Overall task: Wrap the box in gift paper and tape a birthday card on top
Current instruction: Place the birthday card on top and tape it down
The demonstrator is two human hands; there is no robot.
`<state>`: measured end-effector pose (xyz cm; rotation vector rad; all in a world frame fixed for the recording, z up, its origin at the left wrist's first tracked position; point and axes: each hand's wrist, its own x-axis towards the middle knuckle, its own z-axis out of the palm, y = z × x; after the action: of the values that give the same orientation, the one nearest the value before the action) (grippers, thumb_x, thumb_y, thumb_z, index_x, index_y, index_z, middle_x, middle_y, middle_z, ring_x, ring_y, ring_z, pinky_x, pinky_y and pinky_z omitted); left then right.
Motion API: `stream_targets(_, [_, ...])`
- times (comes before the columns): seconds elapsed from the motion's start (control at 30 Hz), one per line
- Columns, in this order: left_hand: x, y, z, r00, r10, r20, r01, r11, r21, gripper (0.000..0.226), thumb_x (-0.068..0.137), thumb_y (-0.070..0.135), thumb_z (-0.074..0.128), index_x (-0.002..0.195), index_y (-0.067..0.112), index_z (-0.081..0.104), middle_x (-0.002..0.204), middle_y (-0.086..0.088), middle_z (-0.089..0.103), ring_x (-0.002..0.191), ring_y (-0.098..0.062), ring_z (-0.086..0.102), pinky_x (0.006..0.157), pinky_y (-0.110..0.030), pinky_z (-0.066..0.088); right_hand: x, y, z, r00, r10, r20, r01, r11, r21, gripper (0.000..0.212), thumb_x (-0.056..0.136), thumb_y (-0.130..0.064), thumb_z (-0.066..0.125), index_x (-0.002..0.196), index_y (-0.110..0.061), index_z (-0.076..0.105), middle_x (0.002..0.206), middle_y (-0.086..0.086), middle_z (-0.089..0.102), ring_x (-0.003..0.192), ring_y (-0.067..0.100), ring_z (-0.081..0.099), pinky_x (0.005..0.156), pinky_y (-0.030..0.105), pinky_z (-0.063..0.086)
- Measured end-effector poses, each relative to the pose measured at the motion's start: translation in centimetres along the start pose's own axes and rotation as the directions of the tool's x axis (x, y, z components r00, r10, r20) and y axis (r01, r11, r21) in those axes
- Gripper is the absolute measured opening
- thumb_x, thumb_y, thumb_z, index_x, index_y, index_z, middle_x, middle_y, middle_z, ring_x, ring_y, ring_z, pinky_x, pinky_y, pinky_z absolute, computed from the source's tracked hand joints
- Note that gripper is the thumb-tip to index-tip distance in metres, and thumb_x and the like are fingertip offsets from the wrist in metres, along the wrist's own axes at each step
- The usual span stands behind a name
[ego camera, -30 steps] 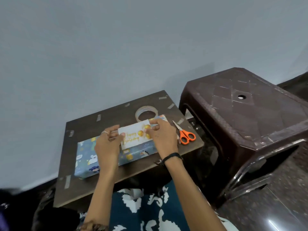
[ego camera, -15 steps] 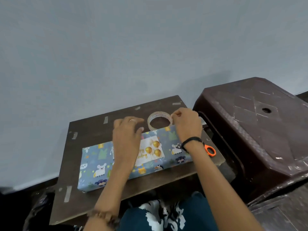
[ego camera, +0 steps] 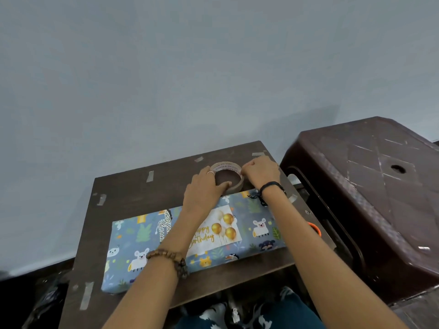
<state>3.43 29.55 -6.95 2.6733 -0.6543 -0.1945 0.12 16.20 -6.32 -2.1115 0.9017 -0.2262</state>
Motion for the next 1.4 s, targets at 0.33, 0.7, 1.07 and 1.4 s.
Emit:
stream_targets(0.33, [-0.3, -0.1, 0.2, 0.998, -0.053, -0.043, 0.046, 0.987, -0.151, 0.070, 0.078, 0.057, 0.062, 0.125, 0.007, 0.051, 0.129, -0.007, 0.049, 0.115, -0.024, 0.050, 0.094, -0.039, 0.044, -0.6, 1.1, 0.5, 0.997, 0.023, -0.070, -0.005, 0.968, 0.250, 0.018, 0.075, -0.012, 0.064, 0.069, 0.003, 0.071, 0.072, 0.024, 0.069, 0.075, 0.039, 0.066, 0.072, 0.049, 0.056])
stream_targets(0.7, [-0.5, 0.1, 0.1, 0.996, -0.057, -0.074, 0.043, 0.982, -0.185, 0.069, 0.078, 0.054, 0.065, 0.125, 0.006, 0.051, 0.128, -0.008, 0.050, 0.115, -0.022, 0.050, 0.092, -0.035, 0.042, 1.0, 2.1, 1.7, 0.995, 0.097, -0.033, -0.082, 0.948, 0.307, 0.022, 0.077, -0.021, 0.057, 0.080, -0.004, 0.070, 0.079, 0.016, 0.070, 0.074, 0.034, 0.067, 0.073, 0.044, 0.057])
stream_targets(1.07, [-0.4, 0.1, 0.1, 0.996, -0.075, -0.048, 0.064, 0.977, -0.202, 0.062, 0.079, 0.053, 0.064, 0.118, 0.006, 0.054, 0.123, -0.007, 0.052, 0.110, -0.022, 0.052, 0.089, -0.034, 0.044, -0.2, 1.5, 1.1, 0.987, 0.068, -0.147, -0.008, 0.927, 0.375, 0.019, 0.094, -0.022, 0.043, 0.090, -0.011, 0.058, 0.067, -0.004, 0.067, 0.082, 0.029, 0.064, 0.080, 0.048, 0.054])
stream_targets(1.4, [-5.1, 0.1, -6.6, 0.957, -0.144, -0.252, -0.037, 0.799, -0.600, 0.018, 0.094, 0.028, 0.053, 0.104, 0.017, 0.064, 0.105, 0.007, 0.060, 0.098, -0.005, 0.052, 0.077, -0.013, 0.035, -3.5, -1.1, -0.8, 0.950, -0.196, -0.241, 0.295, 0.813, 0.501, 0.015, 0.093, -0.026, 0.054, 0.091, -0.014, 0.062, 0.090, 0.006, 0.061, 0.082, 0.018, 0.055, 0.074, 0.032, 0.048])
